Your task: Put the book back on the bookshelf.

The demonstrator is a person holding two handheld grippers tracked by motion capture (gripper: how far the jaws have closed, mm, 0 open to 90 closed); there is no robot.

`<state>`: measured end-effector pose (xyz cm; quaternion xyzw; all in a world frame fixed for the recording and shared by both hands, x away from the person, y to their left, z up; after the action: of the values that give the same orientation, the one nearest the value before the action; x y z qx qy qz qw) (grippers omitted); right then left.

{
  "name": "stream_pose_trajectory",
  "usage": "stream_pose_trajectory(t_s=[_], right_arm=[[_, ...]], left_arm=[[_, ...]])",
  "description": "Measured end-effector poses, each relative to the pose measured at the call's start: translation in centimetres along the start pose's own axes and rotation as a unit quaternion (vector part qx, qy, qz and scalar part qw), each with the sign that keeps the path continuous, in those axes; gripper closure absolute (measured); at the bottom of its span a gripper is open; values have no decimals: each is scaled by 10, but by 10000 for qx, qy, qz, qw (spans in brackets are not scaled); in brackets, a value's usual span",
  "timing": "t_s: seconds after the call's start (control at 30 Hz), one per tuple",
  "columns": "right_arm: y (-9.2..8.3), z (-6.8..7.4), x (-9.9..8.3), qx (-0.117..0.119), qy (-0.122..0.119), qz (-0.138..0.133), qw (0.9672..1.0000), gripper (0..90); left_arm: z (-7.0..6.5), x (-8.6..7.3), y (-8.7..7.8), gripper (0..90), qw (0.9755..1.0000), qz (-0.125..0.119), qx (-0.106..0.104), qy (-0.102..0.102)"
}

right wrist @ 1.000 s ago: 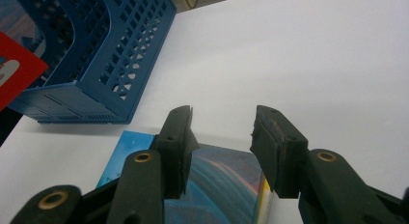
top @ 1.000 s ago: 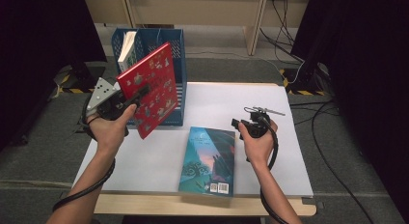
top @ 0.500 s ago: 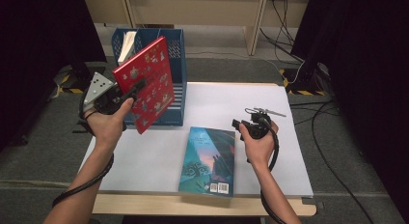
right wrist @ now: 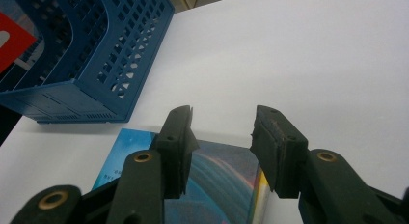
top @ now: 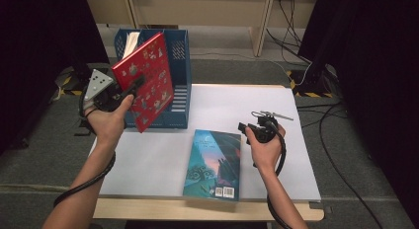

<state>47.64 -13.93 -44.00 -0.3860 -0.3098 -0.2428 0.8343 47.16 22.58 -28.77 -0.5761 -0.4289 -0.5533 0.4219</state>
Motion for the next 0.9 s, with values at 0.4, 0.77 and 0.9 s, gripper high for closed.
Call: stream_pose_trajectory(t_s=[0.4,0.77,0.9], right_arm=[[0,-1,-2,-4,-25,-12,10000,582],[-1,-6,-4,-25,-23,-30,10000,582],[-1,-6,-4,-25,-17,-41,10000,581]], left_arm=[[14,-2,20,793,9996,19,281,-26],[21,0,38,793,9985,1,544,29],[23,-1,43,792,9981,8,610,14]])
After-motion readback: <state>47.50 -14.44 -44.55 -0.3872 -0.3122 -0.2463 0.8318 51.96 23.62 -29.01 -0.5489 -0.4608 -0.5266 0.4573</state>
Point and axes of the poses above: each handheld gripper's, and its own axes: y roughly forward along the jaws, x roughly out of its top, z roughly to its left, the point moved 6 cm from there along y, roughly forward along the jaws, and after that the axes turned 11 degrees about x, right-handed, at the moved point
